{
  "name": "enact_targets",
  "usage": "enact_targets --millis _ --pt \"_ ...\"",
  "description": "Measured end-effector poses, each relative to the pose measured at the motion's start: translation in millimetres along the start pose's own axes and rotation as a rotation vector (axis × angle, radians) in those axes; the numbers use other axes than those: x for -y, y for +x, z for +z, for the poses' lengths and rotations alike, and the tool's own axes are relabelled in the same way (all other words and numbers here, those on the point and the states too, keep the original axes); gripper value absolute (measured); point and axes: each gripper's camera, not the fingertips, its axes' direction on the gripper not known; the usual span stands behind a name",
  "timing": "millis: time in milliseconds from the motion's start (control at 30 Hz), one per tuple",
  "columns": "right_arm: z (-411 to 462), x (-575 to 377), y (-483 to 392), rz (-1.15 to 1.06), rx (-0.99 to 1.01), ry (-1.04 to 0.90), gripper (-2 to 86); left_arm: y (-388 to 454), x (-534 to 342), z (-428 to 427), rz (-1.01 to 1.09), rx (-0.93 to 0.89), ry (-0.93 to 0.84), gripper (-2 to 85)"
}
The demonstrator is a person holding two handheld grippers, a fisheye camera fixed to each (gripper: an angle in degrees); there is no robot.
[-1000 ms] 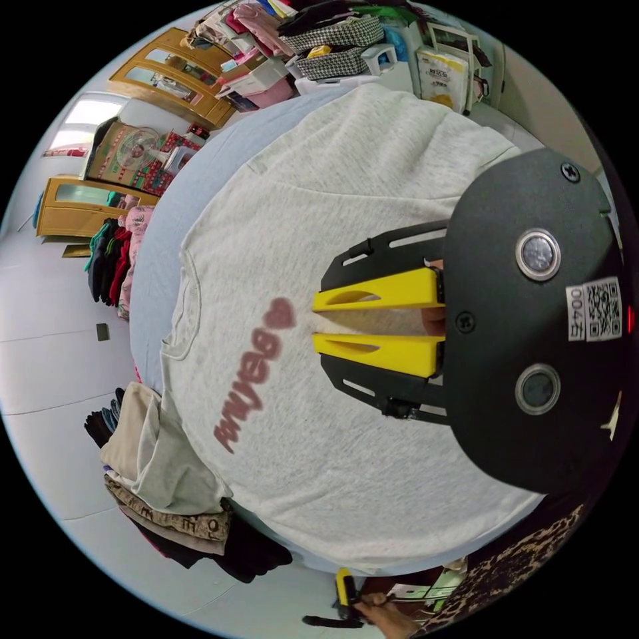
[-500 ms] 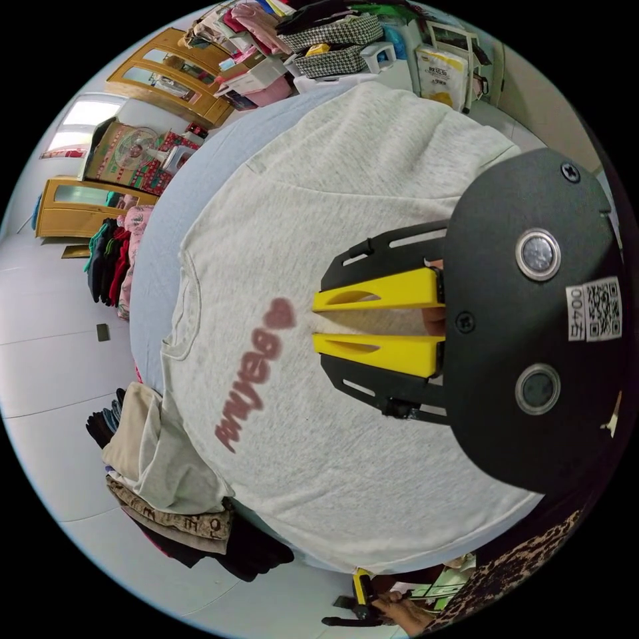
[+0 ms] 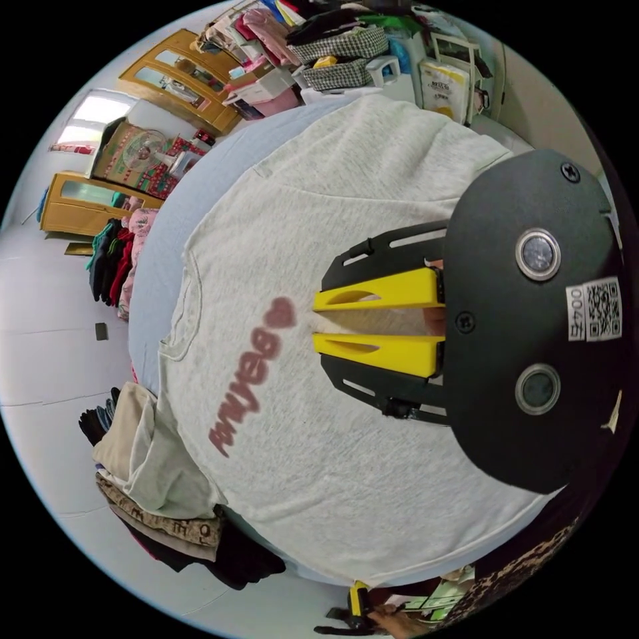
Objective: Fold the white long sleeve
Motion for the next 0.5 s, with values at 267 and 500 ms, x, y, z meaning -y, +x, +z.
enact_targets --millis 267,500 --pt "0.9 -5.1 -15.8 -0.022 -0.055 0.005 6.3 10.5 -2.3 -1.1 0.011 -0.001 0.024 1.7" --pt "1.5 -7.0 -13.0 -0.025 -0.029 0.002 6.5 -21.3 -15.8 6.2 -0.110 -0.134 0.042 1.4"
